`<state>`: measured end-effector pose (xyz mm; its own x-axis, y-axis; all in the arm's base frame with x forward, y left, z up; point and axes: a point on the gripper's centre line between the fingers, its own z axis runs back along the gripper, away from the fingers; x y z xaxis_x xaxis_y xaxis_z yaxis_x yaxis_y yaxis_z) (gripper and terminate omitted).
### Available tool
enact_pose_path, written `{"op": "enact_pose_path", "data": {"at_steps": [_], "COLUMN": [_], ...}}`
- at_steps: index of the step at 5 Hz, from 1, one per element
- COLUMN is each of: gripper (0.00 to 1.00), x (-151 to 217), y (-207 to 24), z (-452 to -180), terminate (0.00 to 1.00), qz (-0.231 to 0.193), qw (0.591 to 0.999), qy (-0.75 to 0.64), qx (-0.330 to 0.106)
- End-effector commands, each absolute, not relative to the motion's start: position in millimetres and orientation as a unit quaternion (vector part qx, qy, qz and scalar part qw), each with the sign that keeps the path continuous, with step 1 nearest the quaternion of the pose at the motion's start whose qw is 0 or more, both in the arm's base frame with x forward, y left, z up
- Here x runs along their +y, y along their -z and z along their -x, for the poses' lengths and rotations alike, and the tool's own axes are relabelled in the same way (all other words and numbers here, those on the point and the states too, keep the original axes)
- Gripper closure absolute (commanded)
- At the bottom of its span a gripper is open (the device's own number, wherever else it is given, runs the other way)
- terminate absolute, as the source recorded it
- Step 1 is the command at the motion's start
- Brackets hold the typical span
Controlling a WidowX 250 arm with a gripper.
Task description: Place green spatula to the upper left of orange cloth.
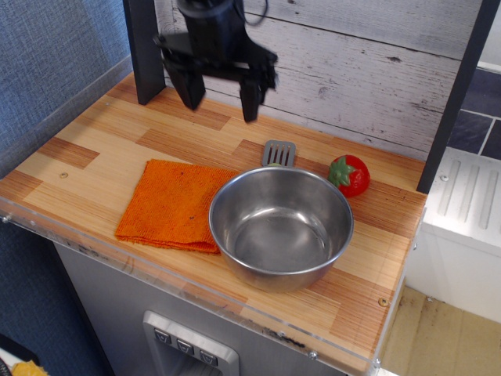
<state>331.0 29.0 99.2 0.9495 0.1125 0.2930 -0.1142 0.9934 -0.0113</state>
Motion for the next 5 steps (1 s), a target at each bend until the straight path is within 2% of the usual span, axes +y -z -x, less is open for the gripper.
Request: {"op": "enact_pose_path", "data": {"at_steps": [1,4,5], "gripper": [0.0,0.0,0.0], "x": [13,-4,-8], "y": [-86,-47,-41], "z": [-348,-356,-360], "terminate": [0.0,0.0,0.0], "qz": [-0.009,-0.019,-0.017], "qw": [0.987,0.993,0.994], "qy": [-0.061,-0.044,-0.04], "qx": [-0.147,-0.104,-0.1]}}
